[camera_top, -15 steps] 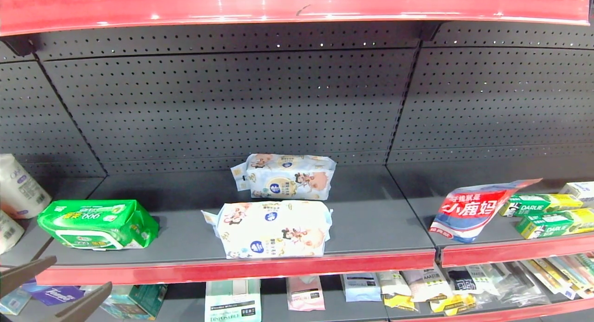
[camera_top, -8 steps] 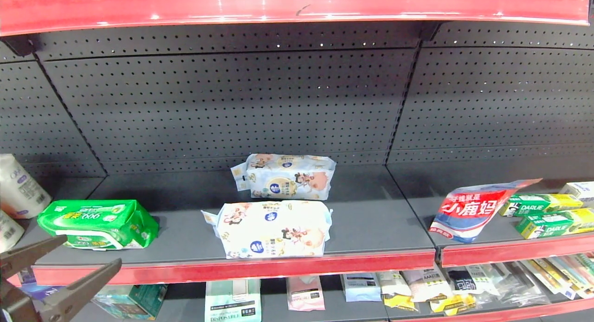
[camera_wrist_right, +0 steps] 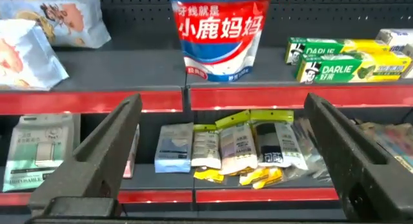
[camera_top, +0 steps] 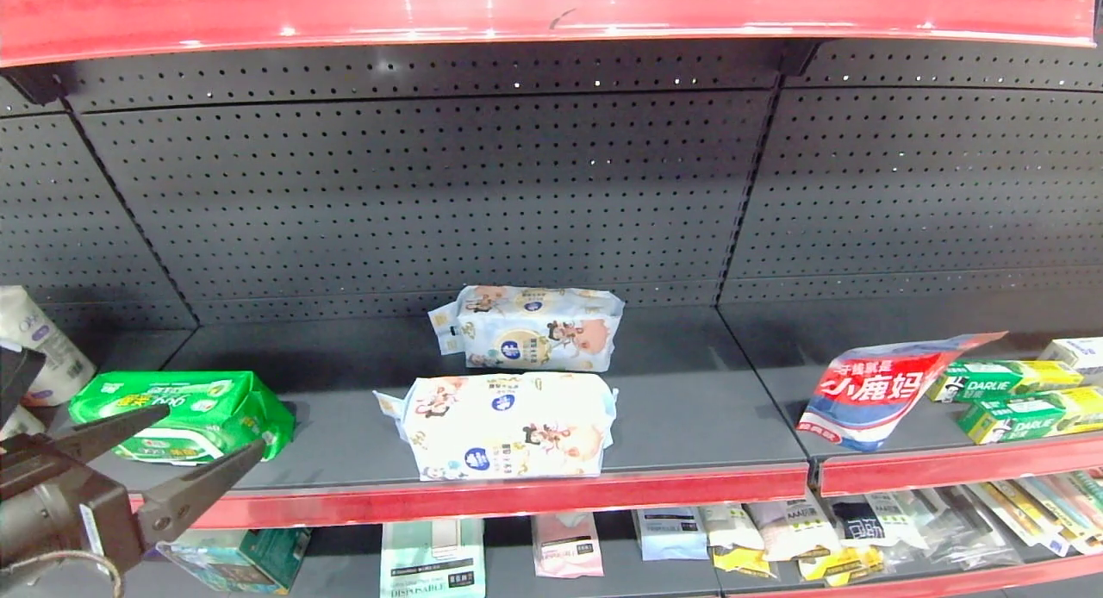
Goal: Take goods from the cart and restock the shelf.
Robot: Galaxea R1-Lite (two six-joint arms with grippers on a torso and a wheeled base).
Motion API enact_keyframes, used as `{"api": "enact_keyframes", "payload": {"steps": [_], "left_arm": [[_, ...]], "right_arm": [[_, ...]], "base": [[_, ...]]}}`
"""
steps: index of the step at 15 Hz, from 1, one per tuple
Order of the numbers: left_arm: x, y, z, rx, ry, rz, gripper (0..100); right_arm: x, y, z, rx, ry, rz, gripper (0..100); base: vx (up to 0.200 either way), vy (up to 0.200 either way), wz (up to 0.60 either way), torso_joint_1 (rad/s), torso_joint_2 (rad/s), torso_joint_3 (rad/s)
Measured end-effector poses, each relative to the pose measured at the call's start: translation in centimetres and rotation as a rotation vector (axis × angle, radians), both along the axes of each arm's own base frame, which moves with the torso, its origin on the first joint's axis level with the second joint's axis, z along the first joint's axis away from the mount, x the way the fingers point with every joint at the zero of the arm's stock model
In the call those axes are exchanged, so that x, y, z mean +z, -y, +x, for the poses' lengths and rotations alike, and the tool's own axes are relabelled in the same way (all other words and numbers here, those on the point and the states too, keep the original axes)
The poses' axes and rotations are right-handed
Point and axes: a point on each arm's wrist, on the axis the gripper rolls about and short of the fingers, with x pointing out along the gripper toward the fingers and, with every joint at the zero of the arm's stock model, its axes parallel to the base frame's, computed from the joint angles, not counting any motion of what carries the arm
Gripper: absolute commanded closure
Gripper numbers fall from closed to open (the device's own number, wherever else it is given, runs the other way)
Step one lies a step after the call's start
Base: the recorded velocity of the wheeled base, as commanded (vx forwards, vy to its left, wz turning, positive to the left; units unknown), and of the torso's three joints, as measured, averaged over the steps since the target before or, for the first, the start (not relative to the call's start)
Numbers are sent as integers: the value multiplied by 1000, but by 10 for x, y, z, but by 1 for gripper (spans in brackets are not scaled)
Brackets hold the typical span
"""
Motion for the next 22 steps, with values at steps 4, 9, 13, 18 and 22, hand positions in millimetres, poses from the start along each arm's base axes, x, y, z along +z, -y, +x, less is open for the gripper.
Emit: {"api": "enact_keyframes", "payload": {"steps": [4,9,13,18,22], "left_arm": [[-9,1,10,0,-68,8,0],[-16,3,41,43,-125,41,0],[-27,16,83,147,-140,117,0],[-49,41,117,148,-239,125,0],[-62,47,128,135,-293,146,0]], "right_arm": [[-1,0,0,2,-2,16,0],[-1,0,0,1,-3,11,0],[-1,0,0,2,-3,6,0],[-1,0,0,4,-4,3,0],[-1,0,0,4,-4,4,0]], "base": [[0,0,0,0,0,0],[0,0,0,0,0,0],[0,0,0,0,0,0],[0,0,0,0,0,0],[0,0,0,0,0,0]]}}
